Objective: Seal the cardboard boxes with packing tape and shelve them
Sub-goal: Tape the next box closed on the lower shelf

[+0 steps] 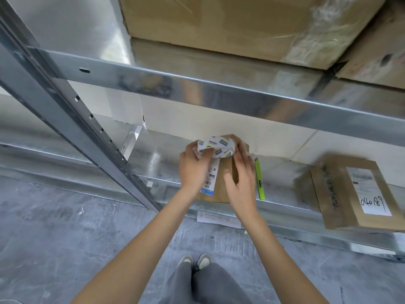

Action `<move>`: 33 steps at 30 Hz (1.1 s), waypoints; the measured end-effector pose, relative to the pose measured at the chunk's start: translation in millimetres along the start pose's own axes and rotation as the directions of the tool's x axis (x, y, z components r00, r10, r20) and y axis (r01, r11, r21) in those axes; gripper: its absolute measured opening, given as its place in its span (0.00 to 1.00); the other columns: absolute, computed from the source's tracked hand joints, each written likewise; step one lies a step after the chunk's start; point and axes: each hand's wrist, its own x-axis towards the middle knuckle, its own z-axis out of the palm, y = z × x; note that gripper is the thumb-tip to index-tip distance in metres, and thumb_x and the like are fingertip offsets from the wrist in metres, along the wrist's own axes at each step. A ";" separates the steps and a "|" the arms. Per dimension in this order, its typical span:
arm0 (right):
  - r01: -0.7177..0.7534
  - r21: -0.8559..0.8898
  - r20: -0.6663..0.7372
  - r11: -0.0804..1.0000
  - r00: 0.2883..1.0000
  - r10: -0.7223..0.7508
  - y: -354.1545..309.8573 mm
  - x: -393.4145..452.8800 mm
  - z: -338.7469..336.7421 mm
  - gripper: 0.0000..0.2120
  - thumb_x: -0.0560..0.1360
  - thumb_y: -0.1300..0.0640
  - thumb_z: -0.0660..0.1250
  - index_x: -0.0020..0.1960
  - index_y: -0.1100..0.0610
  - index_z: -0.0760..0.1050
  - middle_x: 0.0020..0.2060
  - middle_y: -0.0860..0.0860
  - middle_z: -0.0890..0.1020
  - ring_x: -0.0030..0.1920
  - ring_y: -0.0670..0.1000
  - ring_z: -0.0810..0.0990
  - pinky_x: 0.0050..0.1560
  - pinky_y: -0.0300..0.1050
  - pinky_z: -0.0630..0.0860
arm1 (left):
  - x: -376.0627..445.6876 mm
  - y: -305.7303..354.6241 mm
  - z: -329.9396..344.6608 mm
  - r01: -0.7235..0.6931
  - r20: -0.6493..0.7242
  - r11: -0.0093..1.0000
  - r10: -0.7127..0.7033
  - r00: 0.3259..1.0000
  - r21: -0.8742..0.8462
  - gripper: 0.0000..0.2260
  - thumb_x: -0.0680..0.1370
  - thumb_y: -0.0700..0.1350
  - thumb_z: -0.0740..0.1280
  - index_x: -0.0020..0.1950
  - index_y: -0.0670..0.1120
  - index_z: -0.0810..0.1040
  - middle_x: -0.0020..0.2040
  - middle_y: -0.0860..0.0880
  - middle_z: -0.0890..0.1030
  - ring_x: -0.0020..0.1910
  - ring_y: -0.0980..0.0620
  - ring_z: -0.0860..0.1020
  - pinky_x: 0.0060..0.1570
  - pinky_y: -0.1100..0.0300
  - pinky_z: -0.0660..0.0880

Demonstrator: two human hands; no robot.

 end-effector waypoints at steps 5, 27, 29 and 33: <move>-0.296 0.474 0.162 0.829 0.955 0.248 10.2 5.8 2.4 0.28 0.73 0.52 0.69 0.72 0.50 0.67 0.69 0.45 0.74 0.71 0.44 0.69 0.73 0.50 0.65 | -7.6 12.3 21.6 -0.056 -0.172 0.815 0.188 0.967 0.576 0.28 0.73 0.65 0.64 0.68 0.52 0.70 0.64 0.45 0.70 0.63 0.42 0.67 0.62 0.49 0.62; -0.017 -0.466 0.217 0.884 0.967 0.133 36.9 9.6 30.0 0.35 0.75 0.45 0.37 0.80 0.55 0.51 0.79 0.48 0.51 0.79 0.48 0.46 0.76 0.63 0.45 | 28.8 13.5 -20.4 -0.345 0.244 0.545 0.252 0.937 0.764 0.08 0.82 0.44 0.55 0.60 0.47 0.65 0.51 0.45 0.77 0.45 0.38 0.77 0.40 0.52 0.67; -0.011 -0.498 0.222 0.867 0.965 0.140 38.5 10.0 29.7 0.35 0.76 0.43 0.37 0.80 0.54 0.52 0.79 0.48 0.51 0.79 0.48 0.46 0.76 0.64 0.45 | 26.7 7.3 -17.0 -0.270 0.150 0.626 0.238 0.960 0.732 0.11 0.83 0.47 0.55 0.63 0.45 0.67 0.57 0.44 0.75 0.47 0.37 0.78 0.41 0.52 0.69; 0.000 -0.558 0.206 0.830 0.969 0.139 38.4 9.3 30.0 0.35 0.76 0.41 0.39 0.79 0.53 0.53 0.79 0.48 0.53 0.79 0.50 0.48 0.75 0.64 0.45 | 22.2 3.4 -16.4 -0.278 0.173 0.644 0.223 0.959 0.713 0.10 0.83 0.43 0.53 0.59 0.41 0.69 0.53 0.40 0.77 0.47 0.38 0.77 0.41 0.51 0.70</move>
